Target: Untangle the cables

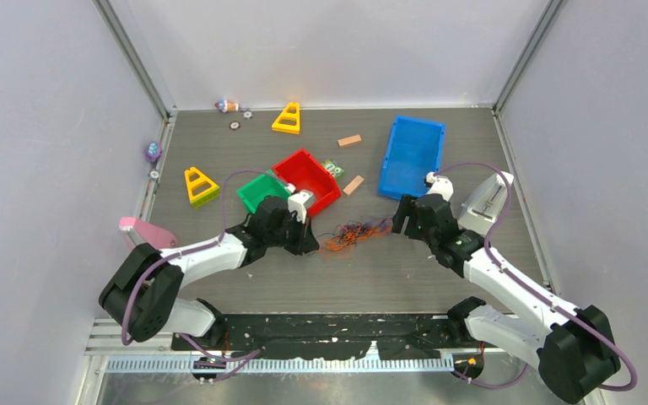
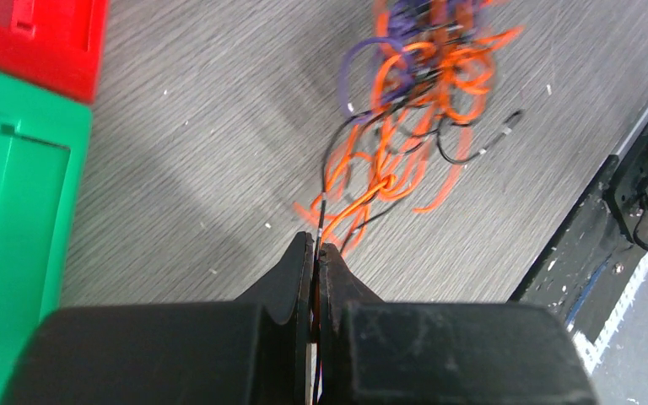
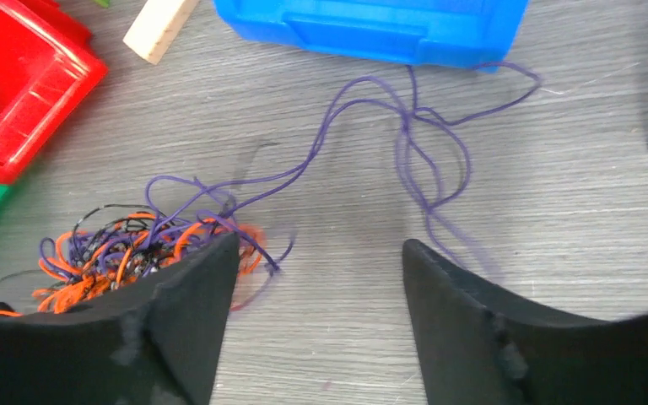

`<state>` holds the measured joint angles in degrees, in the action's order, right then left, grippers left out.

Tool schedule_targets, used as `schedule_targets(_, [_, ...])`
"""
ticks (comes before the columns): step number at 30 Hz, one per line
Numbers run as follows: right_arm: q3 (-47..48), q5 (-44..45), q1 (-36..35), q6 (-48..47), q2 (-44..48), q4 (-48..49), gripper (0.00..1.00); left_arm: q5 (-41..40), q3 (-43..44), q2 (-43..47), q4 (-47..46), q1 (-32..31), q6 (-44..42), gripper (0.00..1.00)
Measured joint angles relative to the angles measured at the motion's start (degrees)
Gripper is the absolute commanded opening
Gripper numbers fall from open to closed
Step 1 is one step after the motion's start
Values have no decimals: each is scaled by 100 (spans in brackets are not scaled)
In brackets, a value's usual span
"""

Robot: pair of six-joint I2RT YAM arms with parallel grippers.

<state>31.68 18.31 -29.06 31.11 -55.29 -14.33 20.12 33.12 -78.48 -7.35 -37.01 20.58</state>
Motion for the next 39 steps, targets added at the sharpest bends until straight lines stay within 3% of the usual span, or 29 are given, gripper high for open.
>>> schedule_targets(8, [-157, -1585, 74, -103, 37, 402, 90, 162, -120, -46, 24, 37, 175, 0])
schedule_targets(9, [-210, -1770, 11, -52, 24, 496, 89, 179, -120, -70, 24, 37, 199, 8])
schedule_targets(11, [-236, -1974, -153, 17, -66, 616, 86, 195, -120, -118, 39, 37, 243, 34])
schedule_targets(13, [-232, -2085, -323, 76, -254, 765, 84, 168, -120, -116, 94, 35, 280, 53])
schedule_targets(16, [-221, -2146, -492, 164, -643, 868, 79, 24, -120, 26, 275, 33, 334, 66])
schedule_targets(24, [-680, -1742, -651, 1078, -693, 1300, 74, -494, 599, 507, 1117, 26, 101, 70])
schedule_targets(30, [-1202, -1580, -715, 1687, -656, 1851, 71, -492, 1467, -376, 1176, -50, -116, 69])
schedule_targets(39, [-1156, -1558, -881, 2135, -1676, 2872, 66, -162, 1751, -1563, 1209, -243, -201, 65])
